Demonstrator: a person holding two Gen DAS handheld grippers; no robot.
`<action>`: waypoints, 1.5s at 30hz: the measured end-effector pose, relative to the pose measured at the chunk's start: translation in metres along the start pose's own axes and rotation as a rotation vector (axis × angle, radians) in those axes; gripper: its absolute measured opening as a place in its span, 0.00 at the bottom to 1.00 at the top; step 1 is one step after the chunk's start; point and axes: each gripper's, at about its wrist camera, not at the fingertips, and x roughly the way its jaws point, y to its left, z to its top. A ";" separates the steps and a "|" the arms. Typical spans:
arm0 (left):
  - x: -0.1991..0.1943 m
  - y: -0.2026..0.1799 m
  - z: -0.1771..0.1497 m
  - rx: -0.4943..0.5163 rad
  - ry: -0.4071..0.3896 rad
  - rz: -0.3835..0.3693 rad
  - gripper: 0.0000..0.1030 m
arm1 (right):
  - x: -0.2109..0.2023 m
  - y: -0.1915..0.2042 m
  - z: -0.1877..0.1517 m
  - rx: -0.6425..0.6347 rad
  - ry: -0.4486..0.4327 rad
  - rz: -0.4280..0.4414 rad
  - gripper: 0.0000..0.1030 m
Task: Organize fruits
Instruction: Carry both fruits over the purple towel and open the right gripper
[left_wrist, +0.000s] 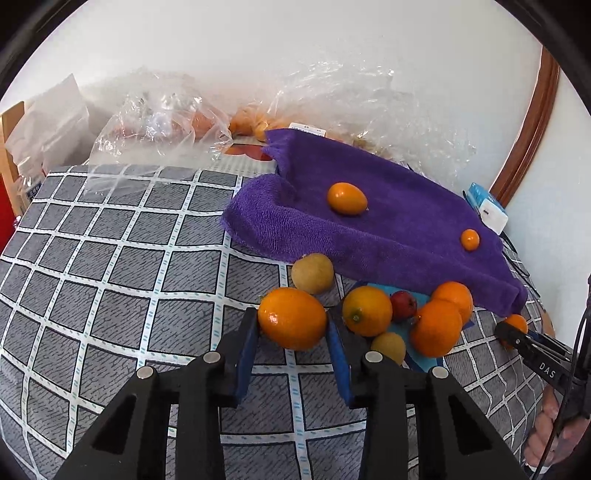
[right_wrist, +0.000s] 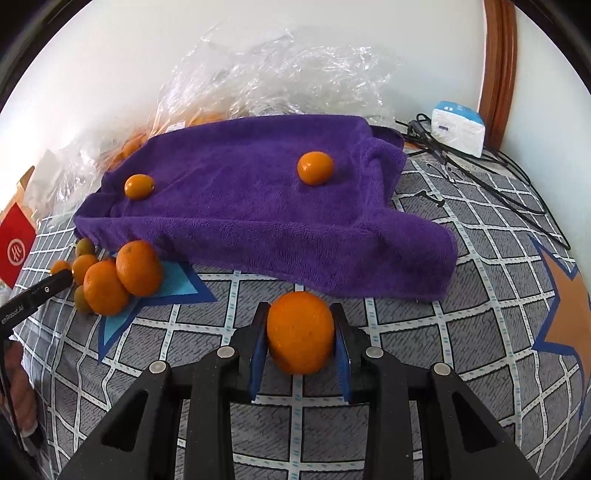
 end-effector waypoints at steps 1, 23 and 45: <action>-0.003 0.001 -0.001 0.001 -0.005 0.000 0.34 | -0.002 0.000 -0.001 0.001 -0.003 -0.004 0.30; -0.026 -0.011 -0.001 0.021 -0.119 -0.004 0.34 | -0.025 -0.007 -0.024 0.035 -0.067 -0.045 0.30; -0.034 -0.013 -0.004 0.020 -0.169 0.016 0.34 | -0.026 -0.006 -0.024 0.026 -0.068 -0.079 0.30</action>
